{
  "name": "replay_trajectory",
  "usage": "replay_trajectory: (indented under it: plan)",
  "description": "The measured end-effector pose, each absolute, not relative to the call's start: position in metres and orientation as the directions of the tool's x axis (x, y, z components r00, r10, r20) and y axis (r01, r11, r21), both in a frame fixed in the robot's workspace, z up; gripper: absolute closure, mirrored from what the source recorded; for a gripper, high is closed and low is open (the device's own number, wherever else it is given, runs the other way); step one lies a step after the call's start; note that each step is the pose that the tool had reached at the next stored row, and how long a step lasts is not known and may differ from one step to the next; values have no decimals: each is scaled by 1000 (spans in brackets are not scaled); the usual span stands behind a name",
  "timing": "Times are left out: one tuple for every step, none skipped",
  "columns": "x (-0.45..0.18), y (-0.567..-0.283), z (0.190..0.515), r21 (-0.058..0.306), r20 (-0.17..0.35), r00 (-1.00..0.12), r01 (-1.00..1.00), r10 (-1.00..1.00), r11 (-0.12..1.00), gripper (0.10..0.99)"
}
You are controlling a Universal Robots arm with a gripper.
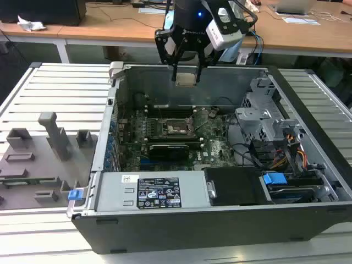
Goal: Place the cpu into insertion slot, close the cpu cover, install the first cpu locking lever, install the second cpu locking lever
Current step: 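Place the cpu into insertion slot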
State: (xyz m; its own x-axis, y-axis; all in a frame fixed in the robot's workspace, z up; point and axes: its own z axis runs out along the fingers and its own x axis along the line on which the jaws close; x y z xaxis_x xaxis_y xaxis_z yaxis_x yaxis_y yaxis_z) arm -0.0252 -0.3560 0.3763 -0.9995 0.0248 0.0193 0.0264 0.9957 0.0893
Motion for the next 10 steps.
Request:
replay_trajectory:
  plan:
    - [-25,-356,376,89,19,-1000,26,25,996,549]
    - [-25,-356,376,89,19,-999,27,25,996,549]
    - [-25,-356,376,89,19,-999,28,26,996,549]
    - [-25,-356,376,89,19,-999,30,29,996,549]
    - [-25,-356,376,89,19,-999,37,35,995,549]
    - [-25,-356,376,89,19,-999,49,47,995,549]
    - [-25,-356,376,89,19,-998,53,51,995,549]
    - [-25,-356,376,89,19,-998,58,56,994,549]
    - [-25,-356,376,89,19,-998,67,65,994,549]
    - [-25,-356,376,89,19,-997,72,71,993,549]
